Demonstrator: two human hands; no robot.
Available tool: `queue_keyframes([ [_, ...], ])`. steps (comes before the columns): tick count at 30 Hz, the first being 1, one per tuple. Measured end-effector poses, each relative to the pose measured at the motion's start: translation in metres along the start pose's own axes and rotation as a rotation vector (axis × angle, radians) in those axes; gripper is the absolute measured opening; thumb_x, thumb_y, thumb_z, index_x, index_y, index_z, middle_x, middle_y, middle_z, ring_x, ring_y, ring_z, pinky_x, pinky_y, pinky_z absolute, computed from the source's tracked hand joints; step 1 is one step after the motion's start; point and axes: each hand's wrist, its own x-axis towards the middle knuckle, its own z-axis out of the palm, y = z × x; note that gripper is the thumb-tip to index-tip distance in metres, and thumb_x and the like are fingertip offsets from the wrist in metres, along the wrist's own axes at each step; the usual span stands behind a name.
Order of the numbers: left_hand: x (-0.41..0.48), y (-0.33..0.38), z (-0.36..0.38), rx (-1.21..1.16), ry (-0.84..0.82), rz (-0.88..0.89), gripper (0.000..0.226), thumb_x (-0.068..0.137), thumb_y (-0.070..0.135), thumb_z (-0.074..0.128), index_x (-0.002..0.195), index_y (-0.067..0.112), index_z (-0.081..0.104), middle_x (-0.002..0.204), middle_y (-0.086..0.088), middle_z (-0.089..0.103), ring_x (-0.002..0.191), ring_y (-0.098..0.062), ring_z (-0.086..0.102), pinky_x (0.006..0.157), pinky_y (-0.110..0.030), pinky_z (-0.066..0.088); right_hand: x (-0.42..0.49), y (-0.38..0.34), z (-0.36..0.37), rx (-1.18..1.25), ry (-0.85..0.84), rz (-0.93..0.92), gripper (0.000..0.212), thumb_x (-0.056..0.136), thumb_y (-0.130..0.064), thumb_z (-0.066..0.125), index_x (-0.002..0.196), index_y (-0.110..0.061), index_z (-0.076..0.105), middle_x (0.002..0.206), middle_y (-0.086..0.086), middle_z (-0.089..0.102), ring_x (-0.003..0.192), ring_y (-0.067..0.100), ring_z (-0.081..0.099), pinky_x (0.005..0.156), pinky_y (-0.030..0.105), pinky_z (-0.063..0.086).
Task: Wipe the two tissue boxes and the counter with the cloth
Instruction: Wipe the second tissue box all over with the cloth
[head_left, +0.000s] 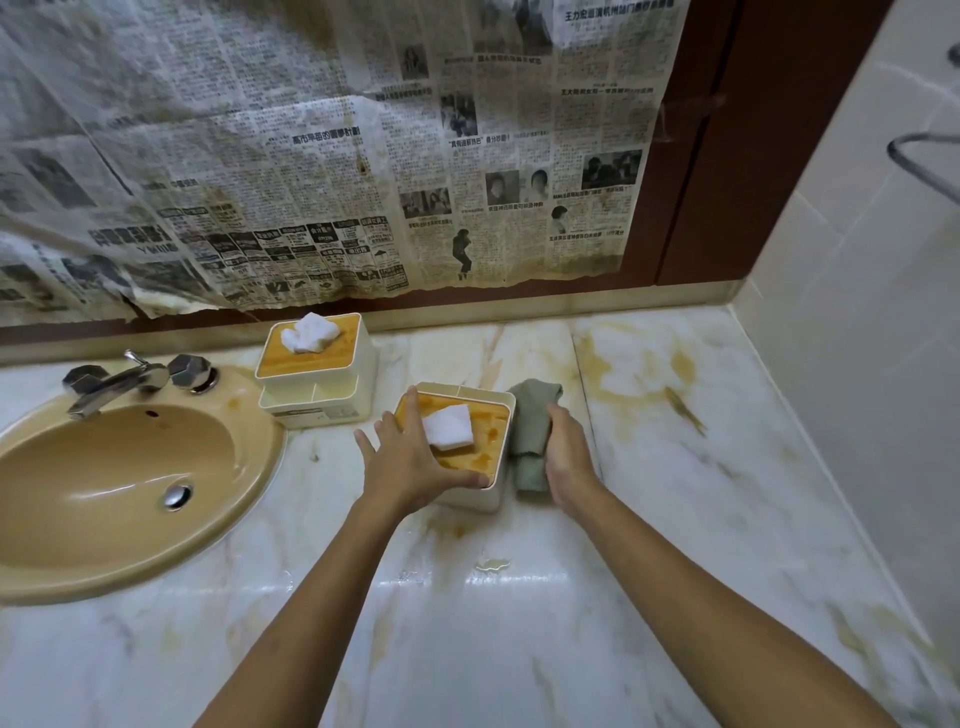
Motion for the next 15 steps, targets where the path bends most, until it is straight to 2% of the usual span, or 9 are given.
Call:
queue_keyframes([
  [2,0.002,0.002,0.000,-0.016,-0.019,-0.026,0.150,0.046,0.084,0.074,0.155,0.031,-0.013,0.161,-0.020,0.015,0.151,-0.036,0.008,0.116,-0.062,-0.007,-0.010,0.004,-0.014,-0.012,0.027,-0.049,0.038,0.092,-0.043,0.040,0.090,-0.018,0.068,0.090,0.006,0.069,0.088,0.022,0.062,0.081,0.037,0.047],
  [6,0.013,0.016,-0.004,-0.005,-0.006,-0.098,0.135,0.055,0.090,0.063,0.157,0.034,-0.006,0.164,-0.020,0.008,0.150,-0.043,0.004,0.115,-0.066,-0.005,-0.030,0.010,-0.036,-0.002,0.056,-0.113,0.039,0.100,-0.036,0.038,0.102,-0.015,0.071,0.103,0.006,0.074,0.099,0.024,0.067,0.090,0.038,0.049],
  [9,0.024,0.027,-0.007,0.015,-0.051,-0.167,0.135,0.050,0.098,0.054,0.157,0.038,-0.003,0.163,-0.021,0.009,0.149,-0.047,0.008,0.112,-0.069,-0.007,-0.042,0.011,-0.044,-0.029,0.022,-0.172,0.036,0.102,-0.035,0.041,0.110,-0.017,0.071,0.103,0.003,0.074,0.098,0.020,0.067,0.086,0.036,0.050],
  [12,0.032,0.035,-0.007,0.074,-0.108,-0.211,0.146,0.039,0.102,0.053,0.156,0.039,-0.007,0.162,-0.026,0.005,0.148,-0.052,0.005,0.111,-0.070,-0.009,-0.048,0.014,-0.046,-0.081,0.001,-0.210,0.027,0.103,-0.034,0.047,0.102,-0.019,0.070,0.094,0.008,0.070,0.088,0.021,0.064,0.077,0.036,0.049],
  [15,0.032,0.044,-0.003,0.196,-0.151,-0.202,0.147,0.044,0.097,0.059,0.156,0.036,-0.014,0.160,-0.032,-0.004,0.147,-0.055,-0.004,0.110,-0.069,-0.013,-0.050,0.018,-0.045,-0.105,-0.001,-0.202,0.025,0.102,-0.030,0.050,0.098,-0.011,0.066,0.093,0.018,0.066,0.085,0.023,0.061,0.074,0.037,0.049],
])
